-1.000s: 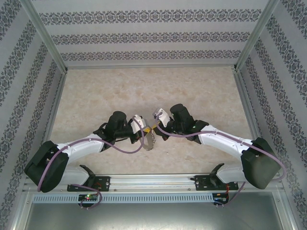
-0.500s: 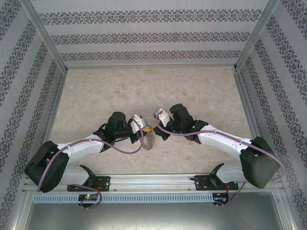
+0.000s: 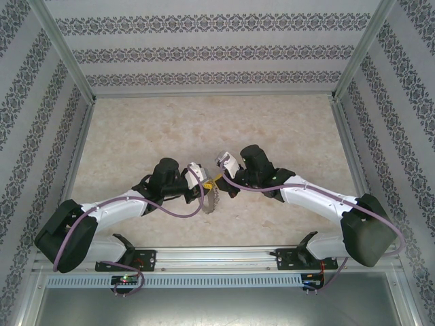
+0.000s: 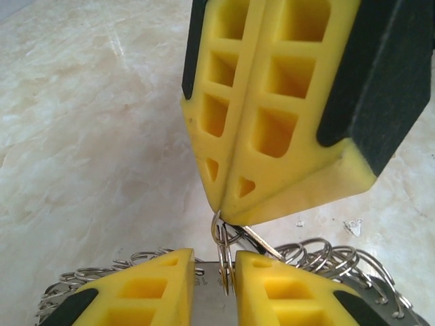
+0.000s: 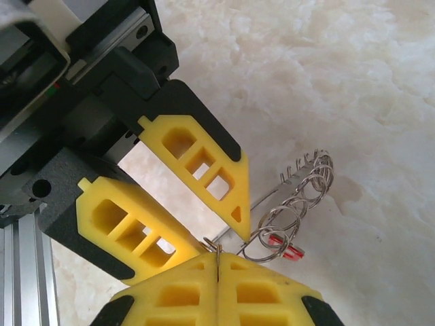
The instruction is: Put the keys on the keyring
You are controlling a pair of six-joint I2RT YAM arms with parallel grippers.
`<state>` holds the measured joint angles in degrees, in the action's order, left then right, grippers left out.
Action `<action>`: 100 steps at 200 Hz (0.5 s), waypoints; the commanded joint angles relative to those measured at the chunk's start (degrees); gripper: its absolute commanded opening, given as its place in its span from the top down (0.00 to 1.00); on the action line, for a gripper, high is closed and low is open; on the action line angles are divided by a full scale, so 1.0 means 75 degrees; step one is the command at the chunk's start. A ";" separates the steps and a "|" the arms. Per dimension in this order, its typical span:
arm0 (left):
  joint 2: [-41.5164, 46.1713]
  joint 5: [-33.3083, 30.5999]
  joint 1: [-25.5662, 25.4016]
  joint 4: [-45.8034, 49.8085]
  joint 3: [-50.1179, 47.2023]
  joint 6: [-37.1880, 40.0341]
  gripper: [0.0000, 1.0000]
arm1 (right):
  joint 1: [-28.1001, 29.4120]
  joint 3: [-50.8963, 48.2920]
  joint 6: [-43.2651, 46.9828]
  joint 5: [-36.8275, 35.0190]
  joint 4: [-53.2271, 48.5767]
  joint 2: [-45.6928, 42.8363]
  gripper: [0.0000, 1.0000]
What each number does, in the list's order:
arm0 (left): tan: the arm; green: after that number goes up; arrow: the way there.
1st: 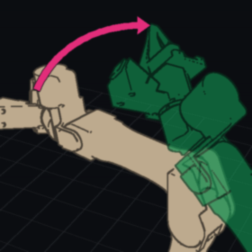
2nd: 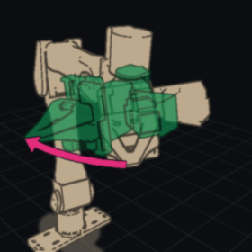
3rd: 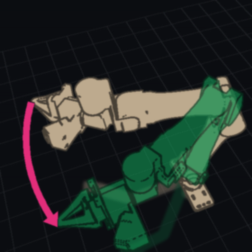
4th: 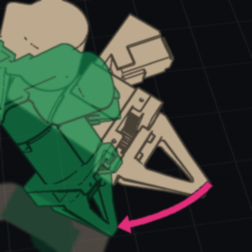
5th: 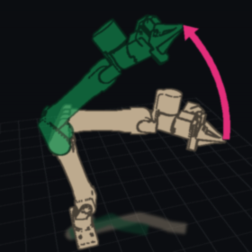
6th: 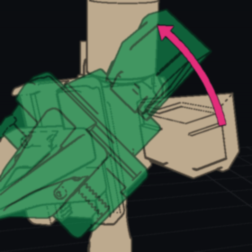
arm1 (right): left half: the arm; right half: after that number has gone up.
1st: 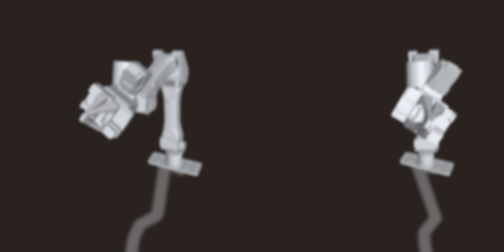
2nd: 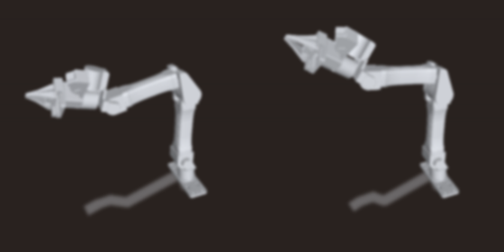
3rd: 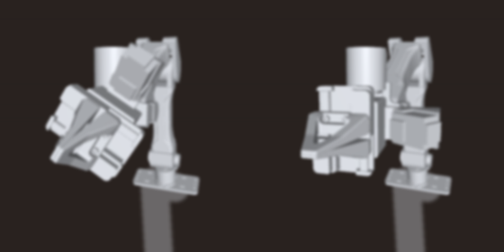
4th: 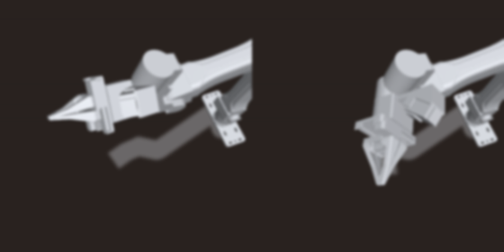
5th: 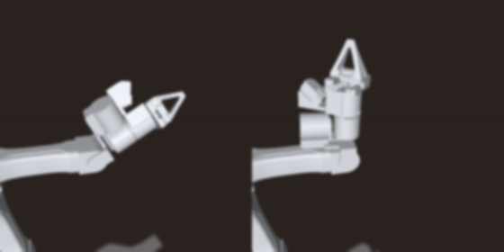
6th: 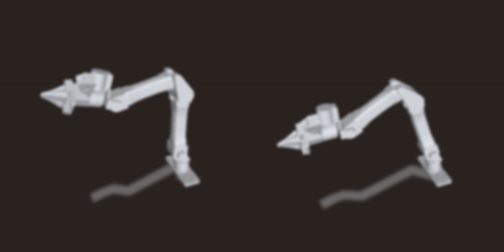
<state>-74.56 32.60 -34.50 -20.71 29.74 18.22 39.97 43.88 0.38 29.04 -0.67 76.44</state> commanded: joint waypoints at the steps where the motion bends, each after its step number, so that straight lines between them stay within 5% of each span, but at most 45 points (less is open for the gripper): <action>1: -0.0064 0.0109 -0.0062 0.0228 0.0234 0.0162 0.76 | 0.0029 0.0277 0.0207 0.0340 0.0139 0.0035 1.00; 58: -0.0146 0.0112 -0.0052 0.0253 0.0370 0.0228 0.79 | 0.0039 0.0395 0.0297 0.0738 -0.0050 0.0195 1.00; 100: -0.0137 0.0184 -0.0055 0.0346 0.0452 0.0301 1.00 | 0.0055 0.0428 0.0332 0.0654 -0.0170 0.0272 1.00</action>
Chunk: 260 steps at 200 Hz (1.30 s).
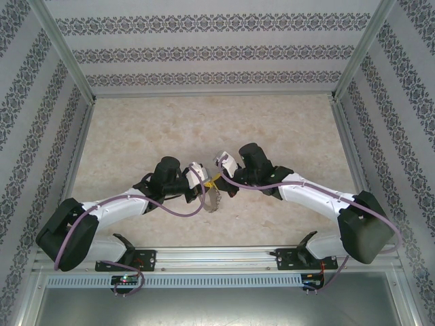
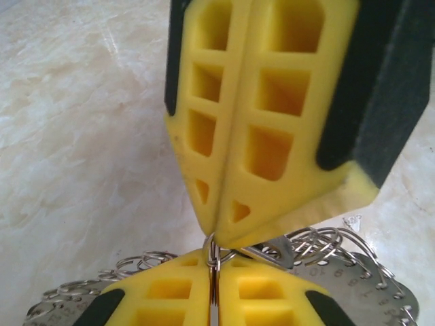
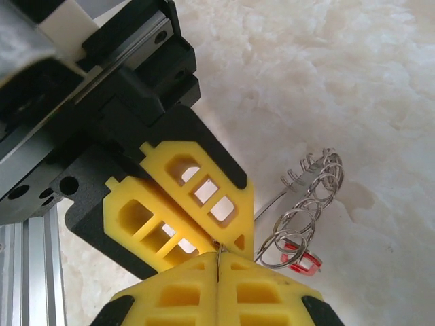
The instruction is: Put the keys on the keyring
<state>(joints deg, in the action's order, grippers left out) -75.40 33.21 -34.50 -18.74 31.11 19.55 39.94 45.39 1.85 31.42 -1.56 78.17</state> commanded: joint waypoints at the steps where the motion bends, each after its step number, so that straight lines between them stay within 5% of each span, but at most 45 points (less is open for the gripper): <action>1: -0.0020 0.0105 -0.0054 0.0090 0.0269 0.0130 1.00 | 0.0055 0.0228 0.0133 0.0330 -0.0056 0.0042 1.00; 194: 0.0245 0.0077 -0.0052 0.0170 0.0224 0.0207 1.00 | 0.0055 0.0546 0.0185 0.0311 -0.0585 0.0566 0.86; 260: 0.0321 0.0060 -0.0063 0.0133 0.0196 0.0193 1.00 | 0.0061 0.0566 0.0205 0.0004 -0.0665 0.0591 0.90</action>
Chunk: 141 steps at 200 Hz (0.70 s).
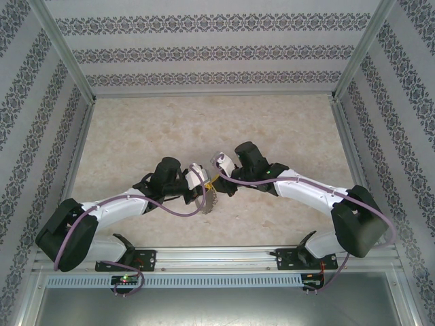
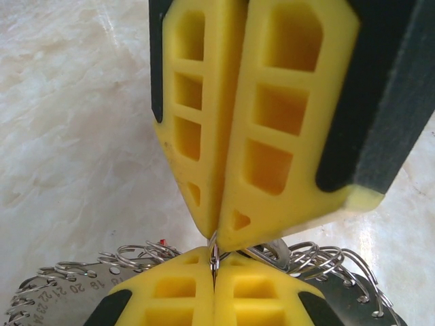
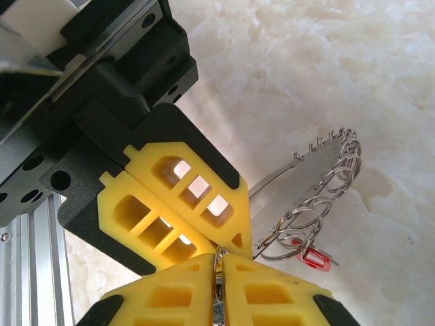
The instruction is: Put the keys on the keyring
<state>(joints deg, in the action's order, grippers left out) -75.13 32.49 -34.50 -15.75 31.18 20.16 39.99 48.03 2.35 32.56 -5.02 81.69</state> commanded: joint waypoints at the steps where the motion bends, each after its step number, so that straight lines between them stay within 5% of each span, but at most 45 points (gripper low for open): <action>1: 0.0283 0.0162 -0.0057 -0.0267 0.0189 0.0112 1.00 | 0.0051 0.0215 0.0135 -0.0152 -0.0207 0.0123 0.91; 18: 0.0306 0.0131 -0.0061 -0.0313 0.0158 0.0077 1.00 | 0.0048 0.0208 0.0126 -0.0414 -0.0258 0.0113 1.00; 59: 0.0394 -0.0105 -0.0052 -0.0658 -0.0042 -0.0095 1.00 | -0.0067 -0.0034 -0.0183 -0.1232 -0.0151 -0.0081 1.00; 141: 0.0438 -0.0219 -0.0053 -0.0950 -0.0162 -0.0216 1.00 | -0.0213 -0.0211 -0.0812 -0.1264 -0.0024 -0.0041 1.00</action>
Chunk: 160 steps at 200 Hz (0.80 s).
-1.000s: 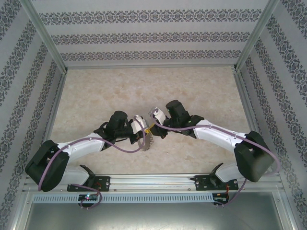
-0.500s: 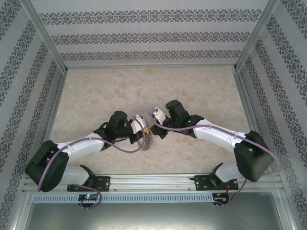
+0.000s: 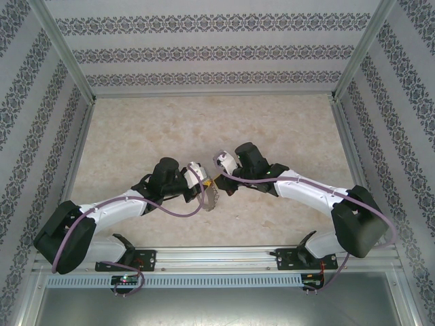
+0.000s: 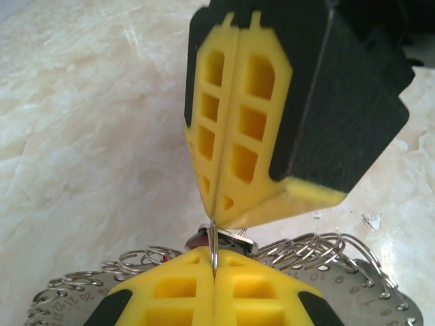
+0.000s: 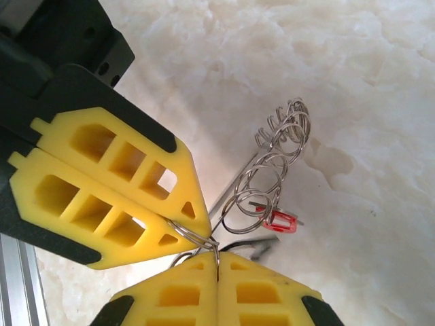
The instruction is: Put the keys on the keyring
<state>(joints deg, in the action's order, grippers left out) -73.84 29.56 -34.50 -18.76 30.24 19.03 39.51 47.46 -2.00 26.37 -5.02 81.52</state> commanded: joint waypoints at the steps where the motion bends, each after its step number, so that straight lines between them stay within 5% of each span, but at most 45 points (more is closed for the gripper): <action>1: 0.0263 0.0172 -0.0058 -0.0558 -0.0036 -0.0064 1.00 | -0.0153 -0.0132 -0.0229 -0.0431 -0.0017 -0.0023 1.00; 54: 0.0175 0.0153 -0.0052 -0.0605 -0.0036 -0.0090 1.00 | -0.0140 -0.0165 -0.0226 0.0025 0.0307 -0.0149 1.00; 160: 0.0132 0.0069 -0.0052 -0.0293 -0.0016 0.0005 0.84 | -0.0027 -0.0270 -0.0027 0.0529 0.0636 -0.0607 1.00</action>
<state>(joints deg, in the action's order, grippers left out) -73.84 29.71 -34.50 -19.51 30.22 19.03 39.48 45.58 -3.05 27.99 -2.35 78.65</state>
